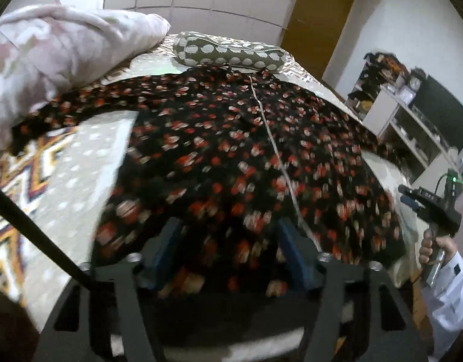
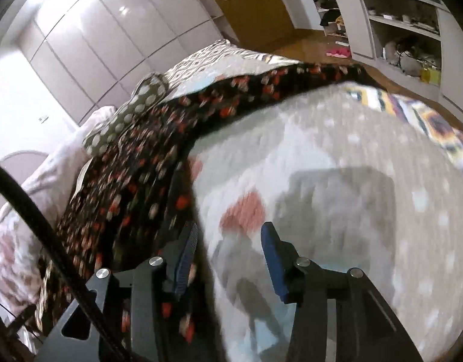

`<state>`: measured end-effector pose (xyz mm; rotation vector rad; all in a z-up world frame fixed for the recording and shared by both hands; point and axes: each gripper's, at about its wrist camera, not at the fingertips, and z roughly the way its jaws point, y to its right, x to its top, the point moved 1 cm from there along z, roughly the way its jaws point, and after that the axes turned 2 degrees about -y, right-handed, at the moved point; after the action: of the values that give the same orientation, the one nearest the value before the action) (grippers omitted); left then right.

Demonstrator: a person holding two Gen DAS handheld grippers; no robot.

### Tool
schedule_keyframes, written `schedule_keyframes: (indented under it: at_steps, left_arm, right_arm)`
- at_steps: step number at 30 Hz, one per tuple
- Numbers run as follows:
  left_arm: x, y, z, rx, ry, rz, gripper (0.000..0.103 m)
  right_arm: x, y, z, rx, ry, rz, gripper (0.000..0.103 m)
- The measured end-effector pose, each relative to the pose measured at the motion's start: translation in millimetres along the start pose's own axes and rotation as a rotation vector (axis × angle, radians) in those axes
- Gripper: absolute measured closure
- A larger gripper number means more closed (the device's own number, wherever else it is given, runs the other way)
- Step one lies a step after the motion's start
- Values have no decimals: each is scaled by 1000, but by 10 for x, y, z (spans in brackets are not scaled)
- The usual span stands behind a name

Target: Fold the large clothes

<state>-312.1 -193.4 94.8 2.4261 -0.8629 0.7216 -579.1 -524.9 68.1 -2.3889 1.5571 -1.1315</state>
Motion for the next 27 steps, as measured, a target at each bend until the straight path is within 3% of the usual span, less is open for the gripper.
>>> schedule_keyframes:
  at_steps: [3, 9, 15, 24, 25, 27]
  left_arm:
    - [207, -3, 399, -2, -28, -29, 36]
    - [377, -62, 1095, 71, -95, -51, 33]
    - [307, 17, 1267, 90, -61, 28, 12]
    - [295, -7, 1283, 59, -51, 17, 8]
    - [293, -8, 1282, 58, -50, 17, 8]
    - [298, -11, 1280, 53, -48, 13, 8]
  right_arm:
    - [321, 158, 176, -5, 9, 66, 54]
    - [860, 554, 583, 2, 1, 223, 53]
    - [1358, 915, 863, 16, 44, 362, 53]
    - [1994, 1446, 1072, -44, 113, 547, 54]
    - [2027, 1476, 1095, -40, 111, 567, 55]
    - [2111, 1443, 1108, -59, 101, 558, 80]
